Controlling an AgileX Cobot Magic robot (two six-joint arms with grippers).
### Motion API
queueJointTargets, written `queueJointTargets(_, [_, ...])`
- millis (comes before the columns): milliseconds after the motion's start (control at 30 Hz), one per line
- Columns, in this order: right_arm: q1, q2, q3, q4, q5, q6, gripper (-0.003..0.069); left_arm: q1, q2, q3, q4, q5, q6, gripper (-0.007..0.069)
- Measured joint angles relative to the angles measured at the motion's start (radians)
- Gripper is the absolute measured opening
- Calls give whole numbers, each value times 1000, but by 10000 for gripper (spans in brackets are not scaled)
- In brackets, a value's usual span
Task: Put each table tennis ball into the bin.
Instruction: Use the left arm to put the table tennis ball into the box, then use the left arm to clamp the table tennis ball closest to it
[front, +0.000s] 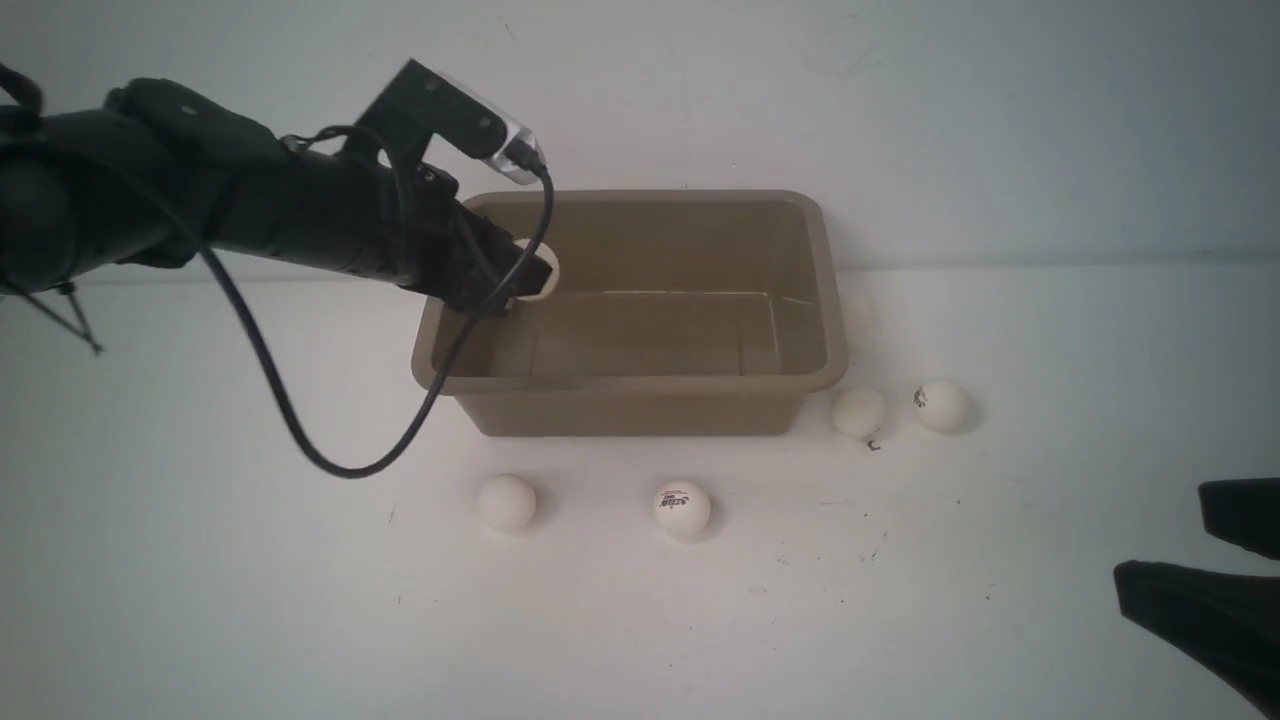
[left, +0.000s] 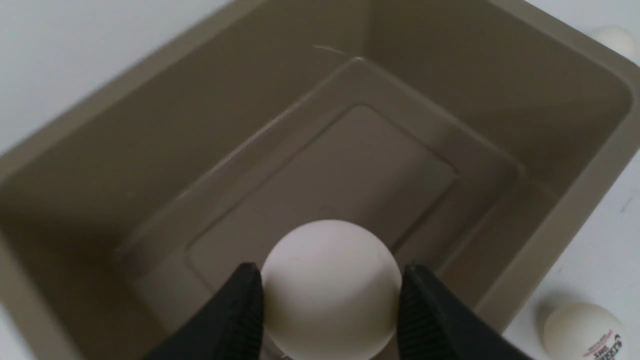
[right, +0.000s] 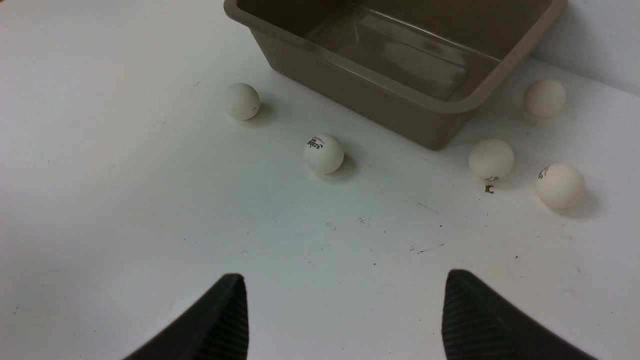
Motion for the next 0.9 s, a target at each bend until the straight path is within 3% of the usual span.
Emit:
queueJointTargets(100, [0,0,0,0,0,0,472,0,65,-49,10,31,-10,321])
queueJointTargets(267, [0,0,0,0,0,-8,472,0,79,-86,80,46,-107,477])
queueJointTargets(333, [0,0,0,0,0,-11,472,2,46,-93,152,48,-149,500])
queueJointTargets(600, [0,0,0,0,0,-12,472,75,-166,-98,494,293,-506,424])
queueJointTargets(900, [0,0,0,3,-1,-19,472,108,-326,-98,557,585,-740,405])
